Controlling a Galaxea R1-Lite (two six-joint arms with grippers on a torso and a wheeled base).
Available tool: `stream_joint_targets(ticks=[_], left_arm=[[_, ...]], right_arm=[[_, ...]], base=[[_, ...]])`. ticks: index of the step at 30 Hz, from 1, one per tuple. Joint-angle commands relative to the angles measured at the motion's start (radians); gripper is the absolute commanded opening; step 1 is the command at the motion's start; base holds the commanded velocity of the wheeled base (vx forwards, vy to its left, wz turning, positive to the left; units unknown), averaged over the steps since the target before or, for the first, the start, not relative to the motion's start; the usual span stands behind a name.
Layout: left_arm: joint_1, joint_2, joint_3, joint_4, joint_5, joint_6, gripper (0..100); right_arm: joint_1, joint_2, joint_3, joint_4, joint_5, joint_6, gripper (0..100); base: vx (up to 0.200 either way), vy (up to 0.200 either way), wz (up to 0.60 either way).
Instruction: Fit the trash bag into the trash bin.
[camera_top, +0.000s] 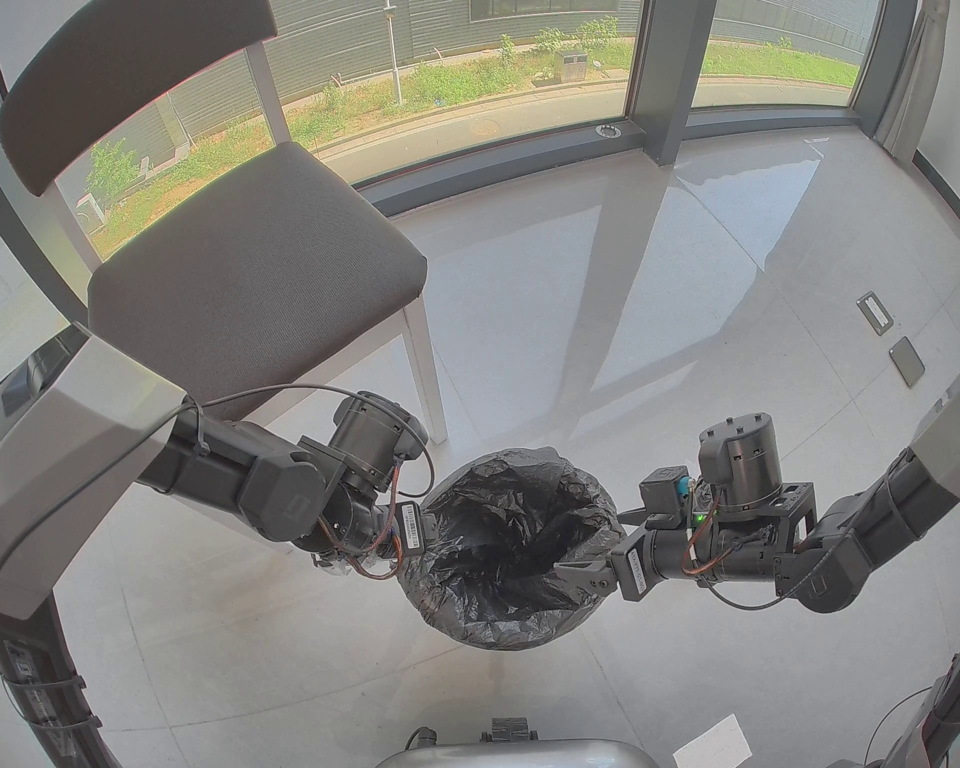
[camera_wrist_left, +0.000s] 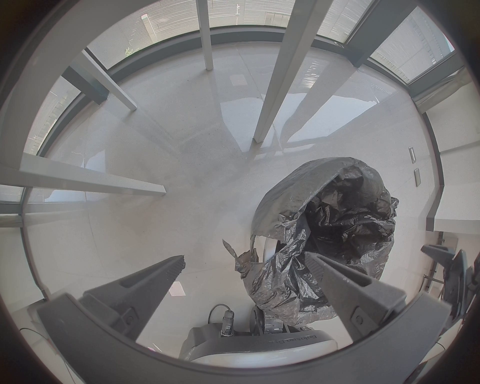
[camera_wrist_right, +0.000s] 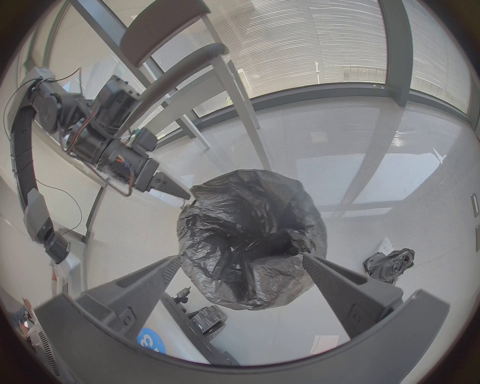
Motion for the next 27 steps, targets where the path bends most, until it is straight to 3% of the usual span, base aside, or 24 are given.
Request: stream_joint_targets(ticks=[1,9,12,16,21,27], left_arm=[[0.001,-0.036,0.006,-0.001,0.004,0.001,100],[-0.045,-0.099,0.037,-0.002,0.016,0.002,100],[-0.075,-0.136,0.057,-0.002,0.019,0.002,100],[-0.113,-0.184,0.086,-0.008,0.023,0.005,100],[-0.165,-0.282,0.095,-0.030,0.050,0.021,100],[-0.208,-0.351,0.123,-0.065,0.055,0.050,100]], right_arm=[[0.035,-0.007,0.004,0.000,0.001,-0.001,100],[0.084,0.014,-0.007,-0.011,0.002,-0.008,100],[0.062,0.041,-0.005,-0.028,0.001,-0.018,100],[-0.008,0.042,0.005,-0.032,-0.001,-0.031,100],[-0.241,0.037,-0.011,-0.032,0.001,-0.197,100],[-0.378,0.062,-0.039,-0.020,-0.006,-0.215,100]], base=[[0.000,0.000,0.00],[0.000,0.000,0.00],[0.000,0.000,0.00],[0.000,0.000,0.00],[0.000,0.000,0.00],[0.000,0.000,0.00]])
